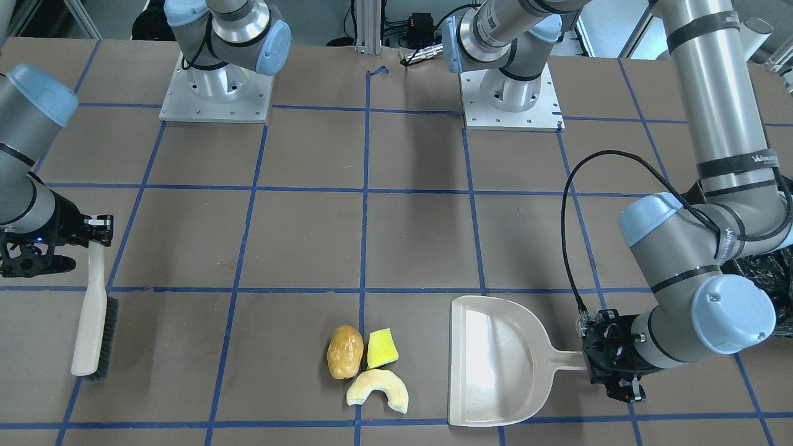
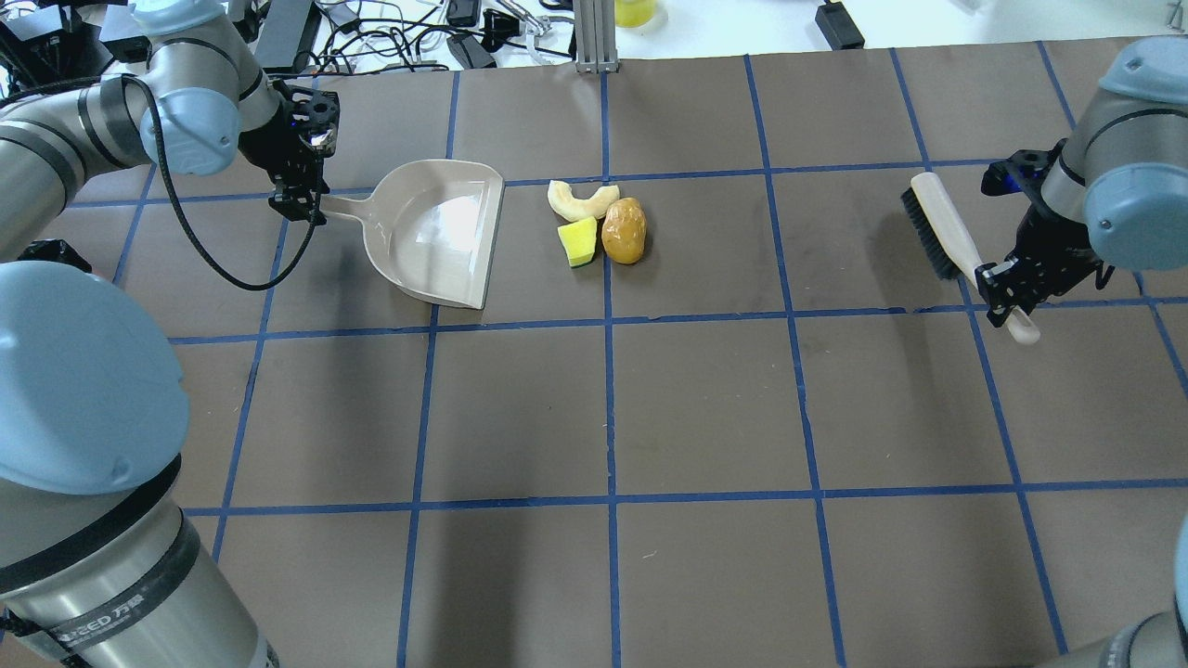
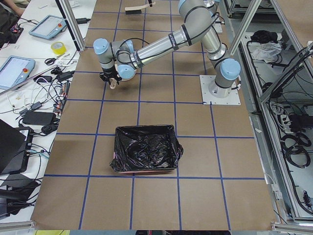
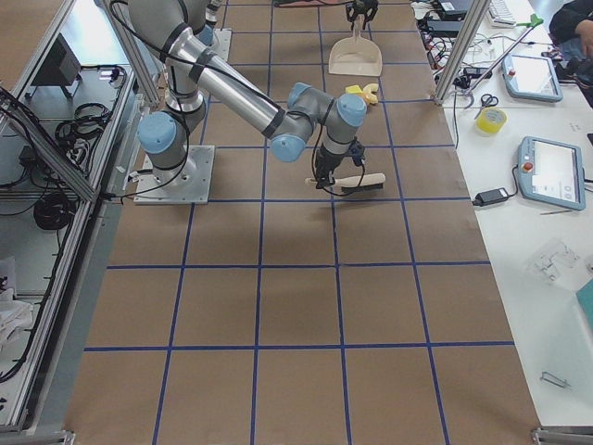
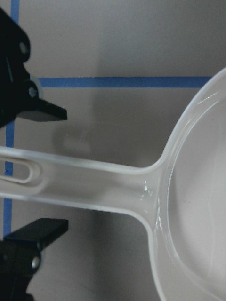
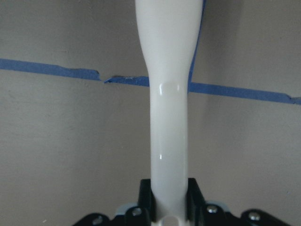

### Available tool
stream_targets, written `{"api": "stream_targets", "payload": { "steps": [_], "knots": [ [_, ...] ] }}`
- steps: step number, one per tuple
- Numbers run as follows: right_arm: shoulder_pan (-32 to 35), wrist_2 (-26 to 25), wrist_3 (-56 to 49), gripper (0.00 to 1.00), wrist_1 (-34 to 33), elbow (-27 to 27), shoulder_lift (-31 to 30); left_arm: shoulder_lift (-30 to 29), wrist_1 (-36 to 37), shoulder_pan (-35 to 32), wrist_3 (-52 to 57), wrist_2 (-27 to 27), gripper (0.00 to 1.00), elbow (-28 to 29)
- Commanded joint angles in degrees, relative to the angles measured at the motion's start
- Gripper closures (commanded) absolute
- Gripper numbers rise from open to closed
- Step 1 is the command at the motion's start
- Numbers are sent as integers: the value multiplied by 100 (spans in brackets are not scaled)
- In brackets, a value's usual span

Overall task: Sweep and dump trash into bin
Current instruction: 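Lift the white brush with the right gripper and carry it toward the items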

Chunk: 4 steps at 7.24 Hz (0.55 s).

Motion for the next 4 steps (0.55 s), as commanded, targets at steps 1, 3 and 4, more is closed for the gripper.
{"api": "stream_targets", "payload": {
  "steps": [1, 3, 4],
  "knots": [
    [600, 18, 1054, 90, 495, -228, -168, 13, -8, -7, 3, 6, 81, -4],
    [1687, -60, 2284, 93, 767, -438, -143, 22, -8, -42, 11, 6, 100, 5],
    [2128, -53, 2977, 94, 830, -570, -82, 22, -8, -51, -6, 6, 100, 14]
  ]
}}
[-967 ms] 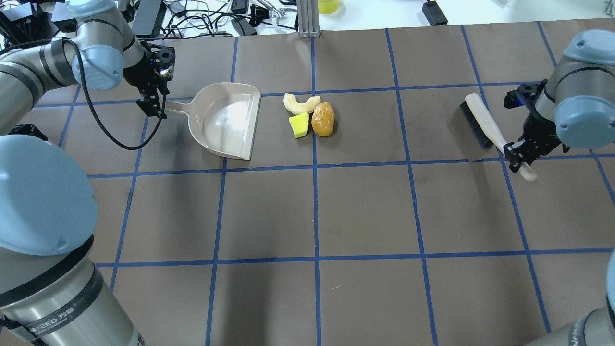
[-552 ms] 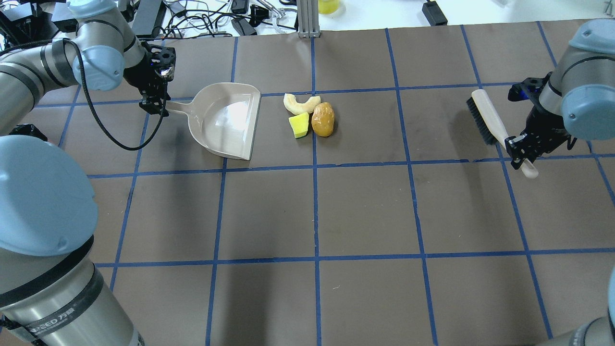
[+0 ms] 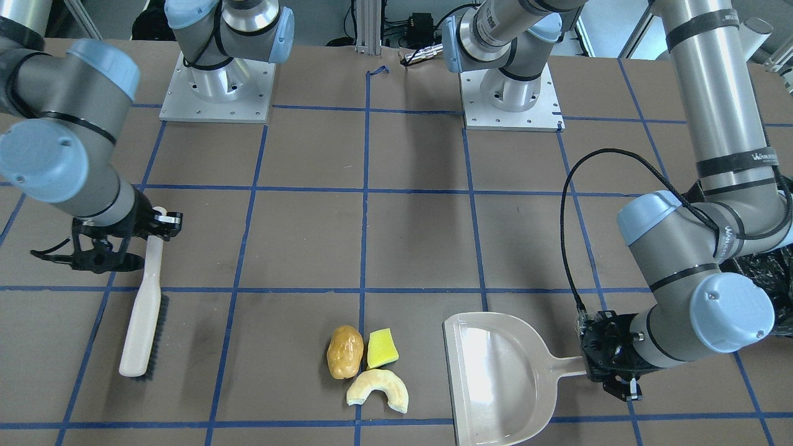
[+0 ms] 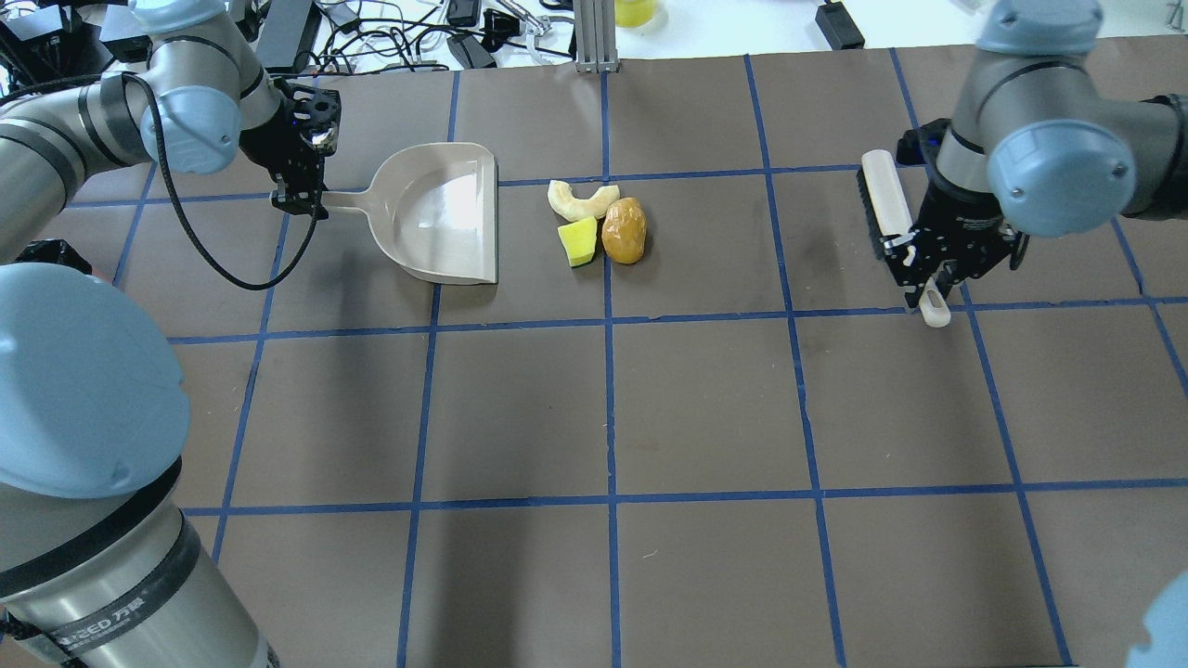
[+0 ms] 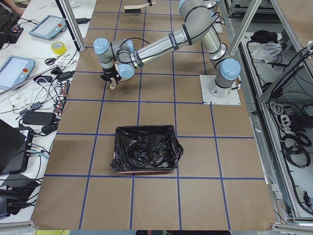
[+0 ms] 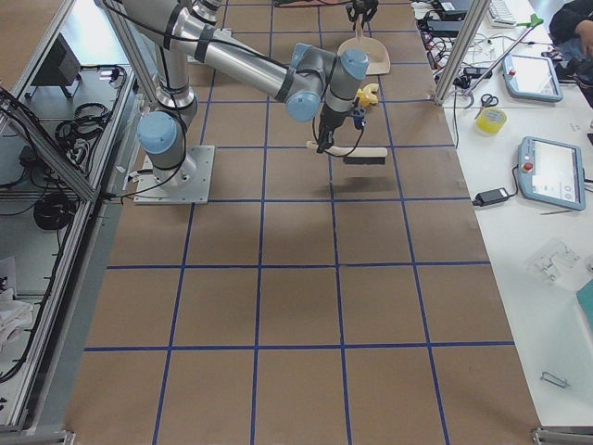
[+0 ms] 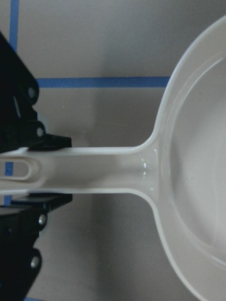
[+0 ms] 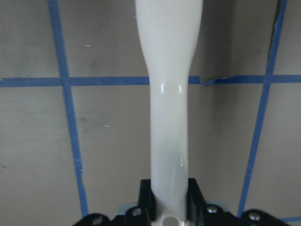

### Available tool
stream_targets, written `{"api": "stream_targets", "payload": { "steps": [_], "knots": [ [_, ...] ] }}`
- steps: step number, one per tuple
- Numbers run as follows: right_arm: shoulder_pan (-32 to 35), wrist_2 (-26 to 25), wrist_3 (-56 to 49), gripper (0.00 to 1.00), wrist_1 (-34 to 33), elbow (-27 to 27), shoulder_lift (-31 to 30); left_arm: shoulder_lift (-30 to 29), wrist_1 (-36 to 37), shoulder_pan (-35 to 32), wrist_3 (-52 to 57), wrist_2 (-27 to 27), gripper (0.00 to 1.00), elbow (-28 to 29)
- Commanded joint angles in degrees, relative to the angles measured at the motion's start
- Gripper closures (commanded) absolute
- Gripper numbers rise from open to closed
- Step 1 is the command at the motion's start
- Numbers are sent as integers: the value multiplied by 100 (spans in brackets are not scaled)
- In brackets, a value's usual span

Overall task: Sweep and dump trash into bin
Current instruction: 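Lift the white brush with the right gripper and carry it toward the items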

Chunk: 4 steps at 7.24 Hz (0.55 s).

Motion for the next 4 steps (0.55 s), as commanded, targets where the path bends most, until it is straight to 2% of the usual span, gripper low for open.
{"api": "stream_targets", "payload": {
  "steps": [1, 4],
  "knots": [
    [938, -12, 1215, 94, 288, -320, 182, 37, -9, -52, -15, 9, 100, 25],
    [1747, 58, 2428, 99, 772, -988, 804, -16, -79, -140, -6, 377, 100, 86]
  ]
}}
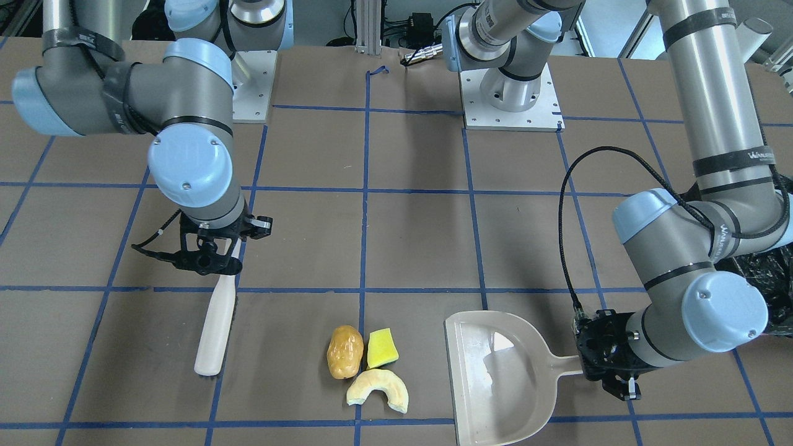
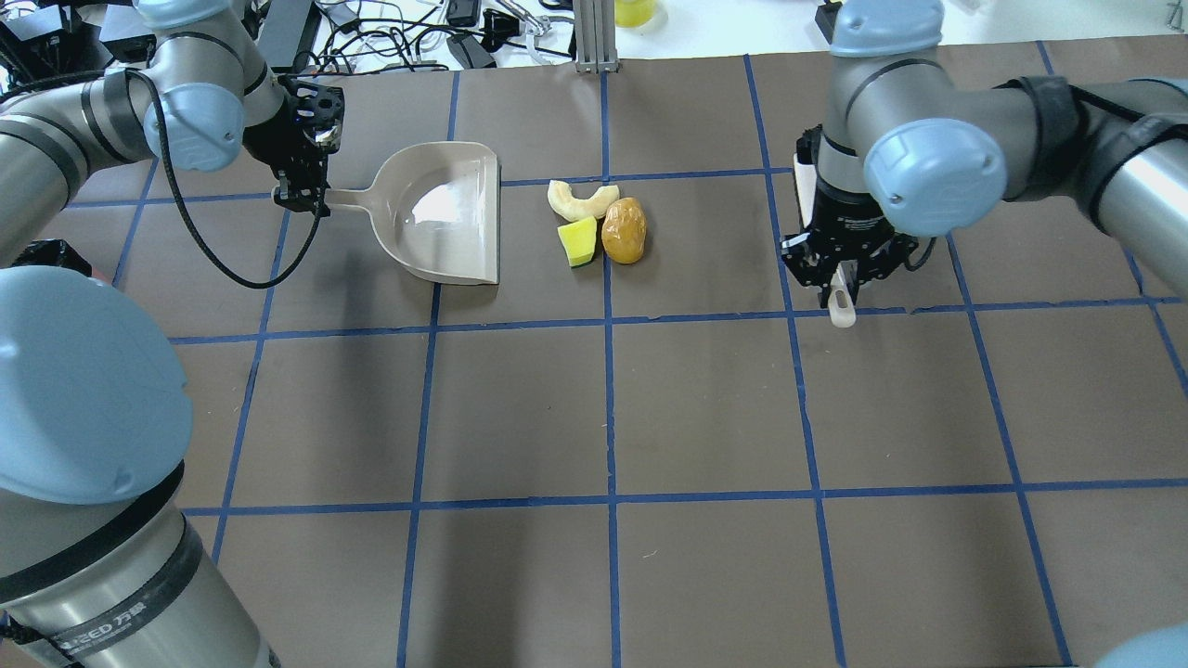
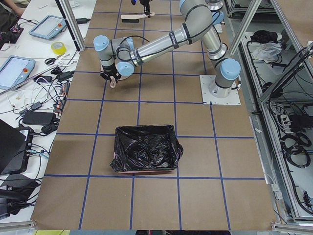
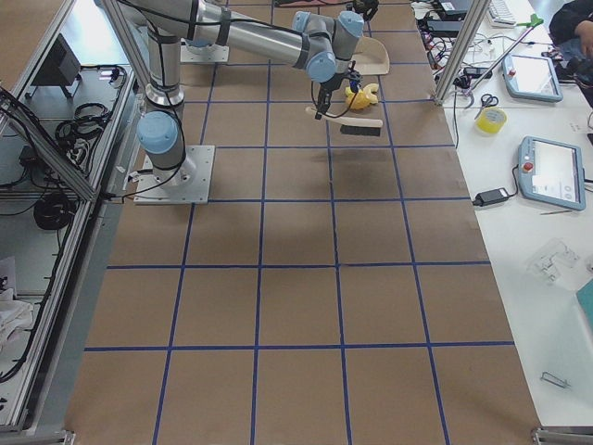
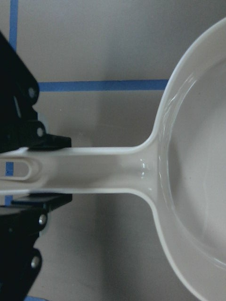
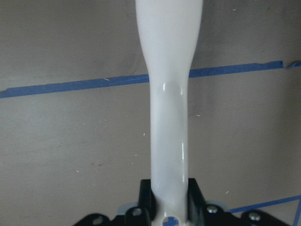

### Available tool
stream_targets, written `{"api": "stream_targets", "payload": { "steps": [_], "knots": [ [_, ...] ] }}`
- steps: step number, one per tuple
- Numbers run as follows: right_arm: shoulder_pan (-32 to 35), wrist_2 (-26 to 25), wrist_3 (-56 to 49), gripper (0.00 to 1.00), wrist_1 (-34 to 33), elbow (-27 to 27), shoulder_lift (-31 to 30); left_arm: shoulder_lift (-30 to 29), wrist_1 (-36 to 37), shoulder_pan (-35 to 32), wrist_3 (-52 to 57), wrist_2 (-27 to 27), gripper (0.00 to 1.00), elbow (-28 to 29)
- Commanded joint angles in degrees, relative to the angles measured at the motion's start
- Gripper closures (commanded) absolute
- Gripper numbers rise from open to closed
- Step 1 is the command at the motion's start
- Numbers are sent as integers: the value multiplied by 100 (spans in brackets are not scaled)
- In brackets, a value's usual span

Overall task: Sweep and dump trash into bin
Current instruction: 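Lift the white brush with the right gripper and carry it toward the items, then sweep the sponge, potato and food piece into the dustpan with the brush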

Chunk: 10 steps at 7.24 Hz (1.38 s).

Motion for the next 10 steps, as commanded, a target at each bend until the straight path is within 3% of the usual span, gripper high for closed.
{"api": "stream_targets", "payload": {
  "steps": [1, 6, 10],
  "knots": [
    [660, 55, 940, 99, 258, -538, 561, -50, -30, -89, -7, 247, 100, 37],
    [1393, 64, 1779, 100, 583, -1673, 1495, -41, -30, -204, -60, 284, 100, 63],
    [1411, 405, 1858, 100, 513, -1701, 1540, -24, -30, -204, -69, 284, 100, 54]
  ]
}}
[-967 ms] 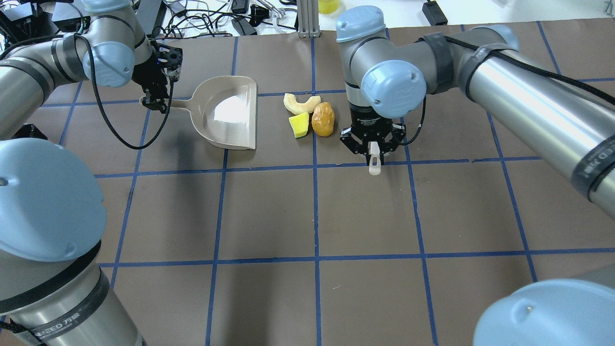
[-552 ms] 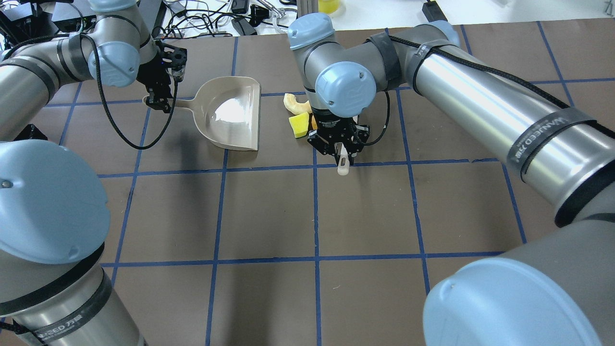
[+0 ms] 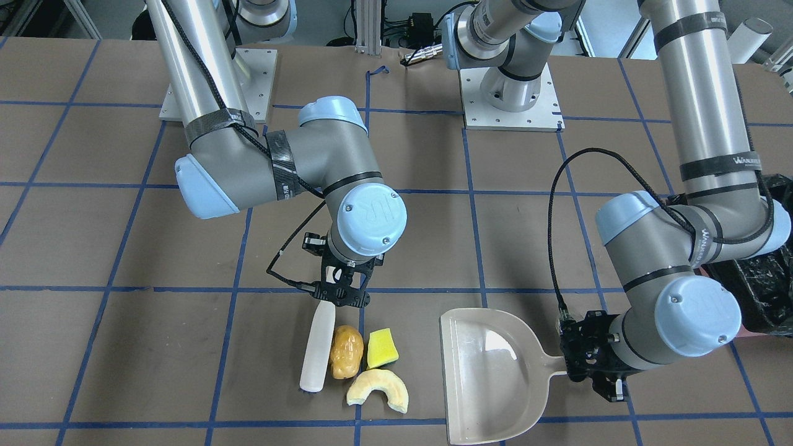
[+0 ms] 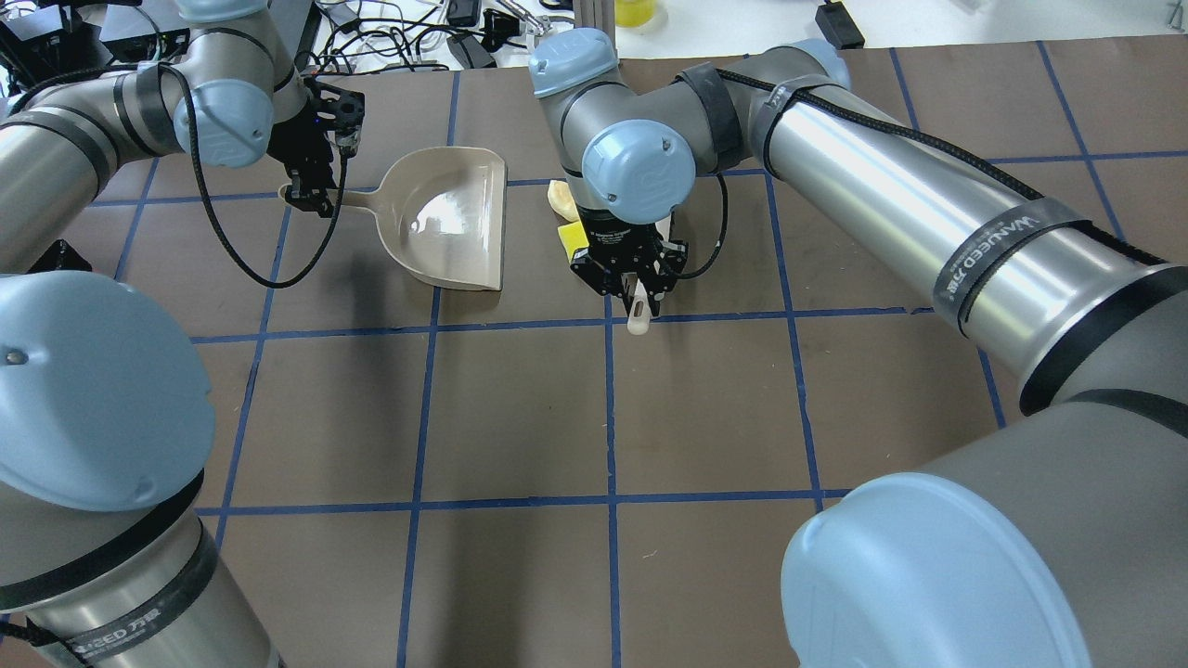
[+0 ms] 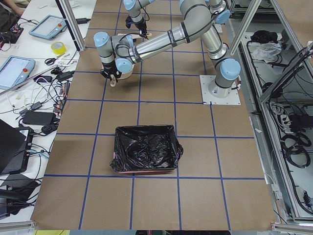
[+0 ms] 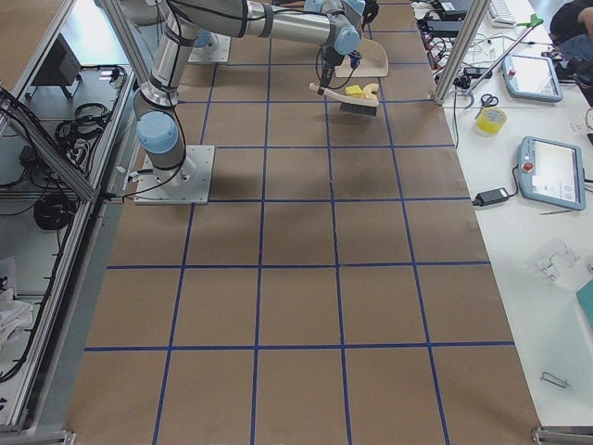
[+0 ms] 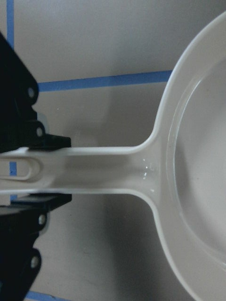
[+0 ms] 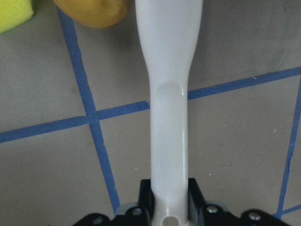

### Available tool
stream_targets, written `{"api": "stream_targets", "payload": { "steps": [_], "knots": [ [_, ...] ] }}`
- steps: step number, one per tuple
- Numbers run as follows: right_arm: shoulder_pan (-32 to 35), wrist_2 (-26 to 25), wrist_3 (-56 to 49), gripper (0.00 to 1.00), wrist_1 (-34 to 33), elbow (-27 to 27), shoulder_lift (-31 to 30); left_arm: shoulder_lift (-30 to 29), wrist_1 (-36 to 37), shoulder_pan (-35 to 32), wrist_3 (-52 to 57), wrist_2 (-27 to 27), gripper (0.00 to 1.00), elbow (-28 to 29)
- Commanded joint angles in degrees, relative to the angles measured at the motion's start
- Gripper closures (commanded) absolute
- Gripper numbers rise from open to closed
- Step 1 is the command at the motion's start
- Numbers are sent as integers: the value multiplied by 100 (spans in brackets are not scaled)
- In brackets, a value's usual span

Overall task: Sweep and dump trash into bin
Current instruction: 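Sweep the sponge, potato and food piece into the dustpan with the brush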

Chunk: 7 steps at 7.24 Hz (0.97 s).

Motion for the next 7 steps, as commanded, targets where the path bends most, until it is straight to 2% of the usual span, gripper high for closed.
{"api": "stream_targets", "payload": {
  "steps": [1, 3, 7],
  "knots": [
    [14, 393, 194, 100, -254, -6, 6, 2, 2, -1, -6, -14, 100, -1],
    [145, 483, 474, 100, -440, -85, 224, -7, -7, -9, -15, -40, 100, -1],
    [497, 799, 801, 100, -450, -911, 770, -7, -7, -9, -23, -40, 100, -1]
  ]
}}
